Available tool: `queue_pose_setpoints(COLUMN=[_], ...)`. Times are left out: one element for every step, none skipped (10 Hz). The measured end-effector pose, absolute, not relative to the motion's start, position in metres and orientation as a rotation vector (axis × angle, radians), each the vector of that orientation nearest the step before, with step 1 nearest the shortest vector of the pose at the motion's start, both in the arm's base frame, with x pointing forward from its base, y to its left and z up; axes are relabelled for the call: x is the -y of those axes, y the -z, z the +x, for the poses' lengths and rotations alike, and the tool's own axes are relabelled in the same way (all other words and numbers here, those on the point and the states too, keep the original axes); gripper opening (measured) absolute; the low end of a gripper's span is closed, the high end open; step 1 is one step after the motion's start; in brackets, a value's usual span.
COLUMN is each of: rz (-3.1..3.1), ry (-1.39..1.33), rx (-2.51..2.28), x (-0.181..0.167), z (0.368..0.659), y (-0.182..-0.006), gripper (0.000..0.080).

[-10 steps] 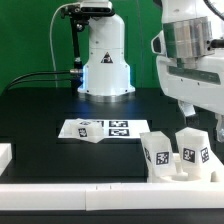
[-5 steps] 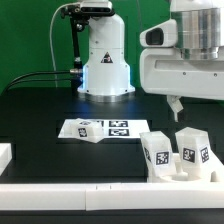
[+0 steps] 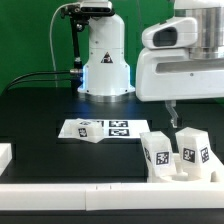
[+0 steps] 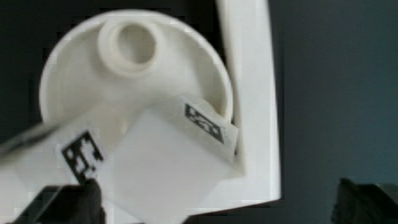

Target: Assemble stool

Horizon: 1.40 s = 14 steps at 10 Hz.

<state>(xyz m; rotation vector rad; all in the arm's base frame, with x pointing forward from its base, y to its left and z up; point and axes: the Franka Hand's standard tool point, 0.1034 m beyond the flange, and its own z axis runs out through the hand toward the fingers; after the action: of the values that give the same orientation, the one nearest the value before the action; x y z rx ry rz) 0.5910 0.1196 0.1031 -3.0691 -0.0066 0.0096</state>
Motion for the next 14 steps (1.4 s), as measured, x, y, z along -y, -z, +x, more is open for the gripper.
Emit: queue_pose_setpoints(rz=[-3.074, -3.065, -3.057, -3.056, -3.039, -3.025, -3.005, -2.999, -3.007, -3.010, -3.014, -3.032, -3.043, -3.050], ry=[-0.010, 0.001, 0.001, 0.001, 0.003, 0.001, -0.004, -0.008, -0.007, -0.003, -0.012, -0.022, -0.027, -0.026], rx=[0.267, 0.374, 0.456, 0.488, 0.623, 0.728, 0.846, 0.874, 0.866, 0.867, 0.859, 0.800, 0.759, 0.731], x=[-0.129, -0.132, -0.128, -0.126, -0.124, -0.121, -0.116, -0.110, -0.107, -0.107, -0.106, -0.107, -0.111, -0.110], z=[0.593, 0.593, 0.593, 0.594, 0.594, 0.594, 0.595, 0.596, 0.597, 0.597, 0.596, 0.595, 0.593, 0.594], y=[-0.102, -0.101, -0.101, -0.101, -0.101, -0.100, -0.098, -0.094, -0.091, -0.088, -0.082, -0.075, -0.071, -0.071], gripper=[0.0649, 0.0649, 0.0649, 0.0649, 0.0649, 0.0649, 0.0649, 0.0649, 0.0649, 0.0649, 0.0649, 0.0649, 0.0649, 0.0649])
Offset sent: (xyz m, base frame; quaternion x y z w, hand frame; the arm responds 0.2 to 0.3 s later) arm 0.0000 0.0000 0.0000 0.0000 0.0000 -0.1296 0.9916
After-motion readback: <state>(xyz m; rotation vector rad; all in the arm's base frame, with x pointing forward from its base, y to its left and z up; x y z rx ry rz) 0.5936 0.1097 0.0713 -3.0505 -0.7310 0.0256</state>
